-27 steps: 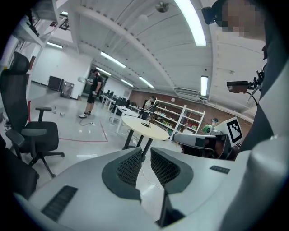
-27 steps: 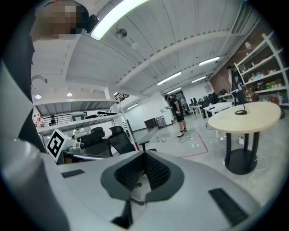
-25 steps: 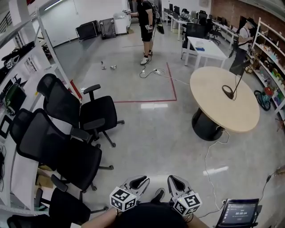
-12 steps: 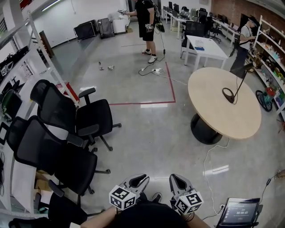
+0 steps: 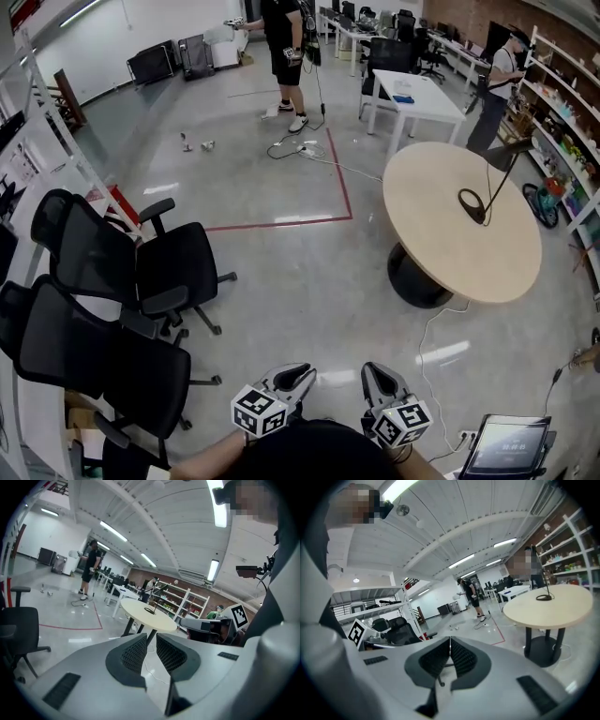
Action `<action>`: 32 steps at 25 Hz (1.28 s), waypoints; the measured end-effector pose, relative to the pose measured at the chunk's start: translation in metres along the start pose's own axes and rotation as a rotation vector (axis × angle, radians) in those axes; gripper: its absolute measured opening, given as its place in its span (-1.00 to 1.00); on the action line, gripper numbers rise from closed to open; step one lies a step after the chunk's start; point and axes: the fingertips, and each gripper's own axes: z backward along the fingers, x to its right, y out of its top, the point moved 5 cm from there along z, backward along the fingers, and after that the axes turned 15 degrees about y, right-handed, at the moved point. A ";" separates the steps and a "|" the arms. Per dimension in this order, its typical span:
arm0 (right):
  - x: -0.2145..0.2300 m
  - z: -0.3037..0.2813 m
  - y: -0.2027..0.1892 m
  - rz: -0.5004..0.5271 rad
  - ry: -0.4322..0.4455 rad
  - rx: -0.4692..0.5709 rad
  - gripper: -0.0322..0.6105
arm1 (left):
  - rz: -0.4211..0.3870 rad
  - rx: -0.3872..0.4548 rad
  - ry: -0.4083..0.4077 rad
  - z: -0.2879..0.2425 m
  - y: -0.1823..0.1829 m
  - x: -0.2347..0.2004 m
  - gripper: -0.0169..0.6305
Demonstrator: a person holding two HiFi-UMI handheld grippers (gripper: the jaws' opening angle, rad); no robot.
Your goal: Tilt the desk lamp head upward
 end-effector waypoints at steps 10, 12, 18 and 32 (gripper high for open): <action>0.024 -0.103 0.044 0.033 -0.063 0.021 -0.88 | -0.002 0.027 -0.042 -0.051 0.071 -0.093 -0.74; 0.026 -0.120 0.048 0.032 -0.077 0.021 -0.88 | -0.002 0.023 -0.053 -0.058 0.078 -0.109 -0.74; 0.030 -0.161 0.052 0.041 -0.096 -0.002 -0.88 | 0.011 0.020 -0.064 -0.077 0.094 -0.150 -0.74; 0.078 -0.208 0.070 0.008 -0.079 0.015 -0.88 | 0.000 -0.013 -0.042 -0.126 0.117 -0.179 -0.74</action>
